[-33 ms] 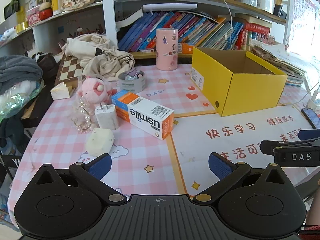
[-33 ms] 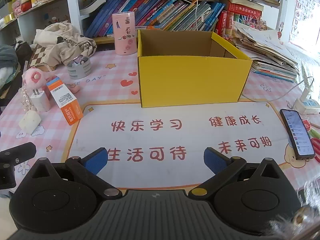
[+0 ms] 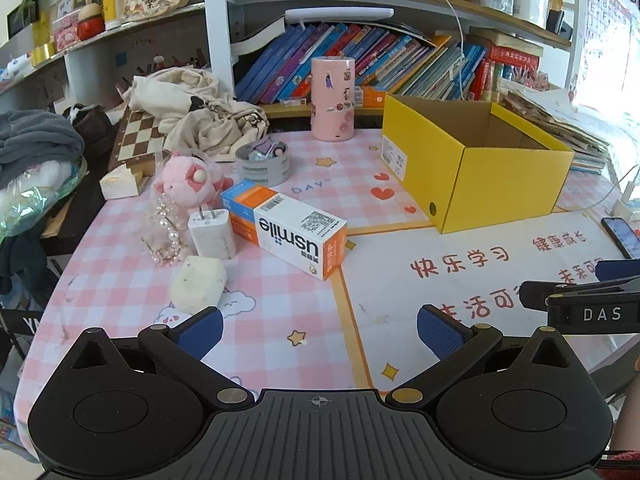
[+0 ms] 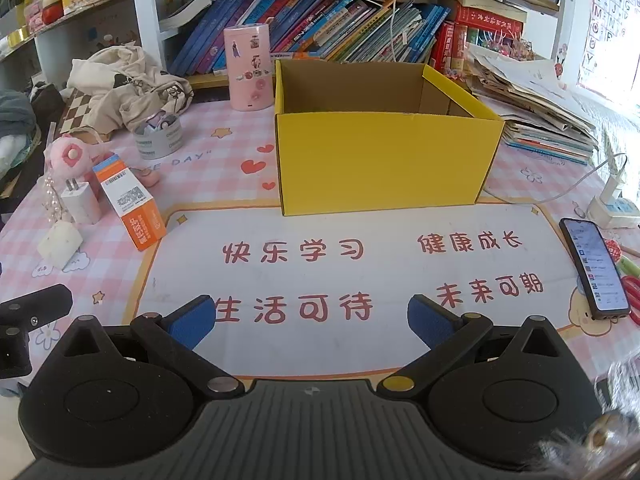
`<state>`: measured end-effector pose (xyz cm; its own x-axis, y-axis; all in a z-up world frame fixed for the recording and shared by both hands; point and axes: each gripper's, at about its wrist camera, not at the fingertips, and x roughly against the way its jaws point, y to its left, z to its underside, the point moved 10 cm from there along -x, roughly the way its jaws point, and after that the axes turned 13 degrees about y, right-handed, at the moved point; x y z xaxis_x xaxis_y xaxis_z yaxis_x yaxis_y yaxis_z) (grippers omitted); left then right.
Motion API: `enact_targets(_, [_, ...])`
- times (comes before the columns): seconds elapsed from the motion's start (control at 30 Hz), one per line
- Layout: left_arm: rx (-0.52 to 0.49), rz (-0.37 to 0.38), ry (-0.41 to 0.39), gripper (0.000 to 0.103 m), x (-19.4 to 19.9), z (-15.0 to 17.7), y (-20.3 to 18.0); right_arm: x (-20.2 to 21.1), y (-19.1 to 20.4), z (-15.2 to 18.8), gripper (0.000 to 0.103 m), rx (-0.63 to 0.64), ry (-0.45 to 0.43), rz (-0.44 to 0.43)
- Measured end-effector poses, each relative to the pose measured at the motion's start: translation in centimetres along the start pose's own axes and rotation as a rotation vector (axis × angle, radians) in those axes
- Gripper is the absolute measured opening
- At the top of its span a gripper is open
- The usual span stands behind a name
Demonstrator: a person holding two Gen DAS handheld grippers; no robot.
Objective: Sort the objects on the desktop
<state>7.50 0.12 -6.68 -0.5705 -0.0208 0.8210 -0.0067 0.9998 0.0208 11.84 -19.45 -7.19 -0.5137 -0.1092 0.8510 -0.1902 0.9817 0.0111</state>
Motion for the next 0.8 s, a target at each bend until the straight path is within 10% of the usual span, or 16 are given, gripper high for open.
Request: enact_targets(0.8, [0.011, 0.018, 0.028, 0.103, -0.3, 0.31, 0.33, -0.19, 0.66, 0.04, 0.103, 0.026, 0.02, -0.007])
